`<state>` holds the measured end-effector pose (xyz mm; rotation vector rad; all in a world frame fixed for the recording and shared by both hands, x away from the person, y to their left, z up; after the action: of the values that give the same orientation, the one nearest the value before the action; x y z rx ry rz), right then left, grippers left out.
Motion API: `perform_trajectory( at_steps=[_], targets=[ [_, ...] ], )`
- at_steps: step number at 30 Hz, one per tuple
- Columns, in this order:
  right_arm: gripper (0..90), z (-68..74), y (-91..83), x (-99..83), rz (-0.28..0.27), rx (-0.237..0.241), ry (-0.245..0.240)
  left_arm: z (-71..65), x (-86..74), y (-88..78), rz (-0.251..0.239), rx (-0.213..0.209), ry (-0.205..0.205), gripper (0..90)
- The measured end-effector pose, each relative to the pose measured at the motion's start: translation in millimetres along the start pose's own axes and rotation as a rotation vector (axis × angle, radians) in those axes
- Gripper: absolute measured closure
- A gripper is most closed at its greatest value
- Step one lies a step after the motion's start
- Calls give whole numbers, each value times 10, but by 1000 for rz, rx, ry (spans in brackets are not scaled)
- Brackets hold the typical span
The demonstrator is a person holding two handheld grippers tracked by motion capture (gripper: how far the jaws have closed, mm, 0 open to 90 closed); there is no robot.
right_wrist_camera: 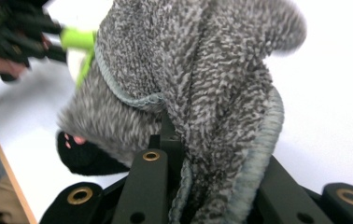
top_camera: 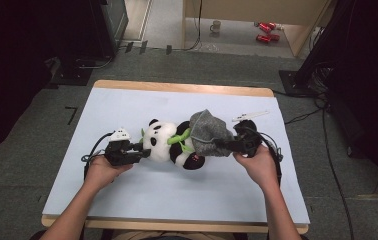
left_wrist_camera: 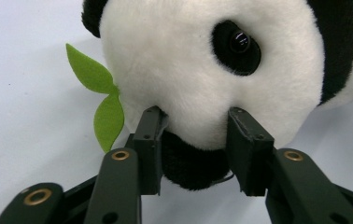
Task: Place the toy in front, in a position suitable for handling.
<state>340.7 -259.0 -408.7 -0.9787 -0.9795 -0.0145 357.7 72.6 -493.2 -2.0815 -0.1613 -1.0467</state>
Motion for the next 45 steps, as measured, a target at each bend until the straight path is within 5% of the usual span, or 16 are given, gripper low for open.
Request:
perform_trajectory(
  at_steps=[3,9,16,20,22,36,40,45],
  targets=[
    [792,-61,-204,115,-90,-5,16,-8,-32,-19,8,9,29,619],
    [792,-113,-272,246,-140,-14,23,-22,-63,-23,-3,22,28,627],
    [790,-55,162,482,-139,45,10,-29,-74,-13,-32,34,3,630],
    [789,-117,367,409,-74,14,-1,-41,-78,-16,-41,51,11,631],
    [789,-195,399,353,-96,30,42,-58,-69,-12,-44,62,4,635],
    [791,-597,244,32,-58,-84,169,-12,-39,-4,-28,19,-23,630],
    [791,-621,108,37,-99,-103,185,-3,-32,4,-27,13,-28,628],
    [790,-502,-64,174,-186,-53,181,-6,-33,8,-27,13,-28,630]
  ],
)
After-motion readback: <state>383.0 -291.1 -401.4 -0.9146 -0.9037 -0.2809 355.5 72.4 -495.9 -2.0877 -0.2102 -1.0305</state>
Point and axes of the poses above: each handheld gripper's, and its own axes: y roughly forward along the jaws, x roughly out of its top, z roughly to its left, the point moved 5 cm from there along y, roughly forward along the jaws, and after that the axes turned 11 degrees about -y, right-handed, at the moved point
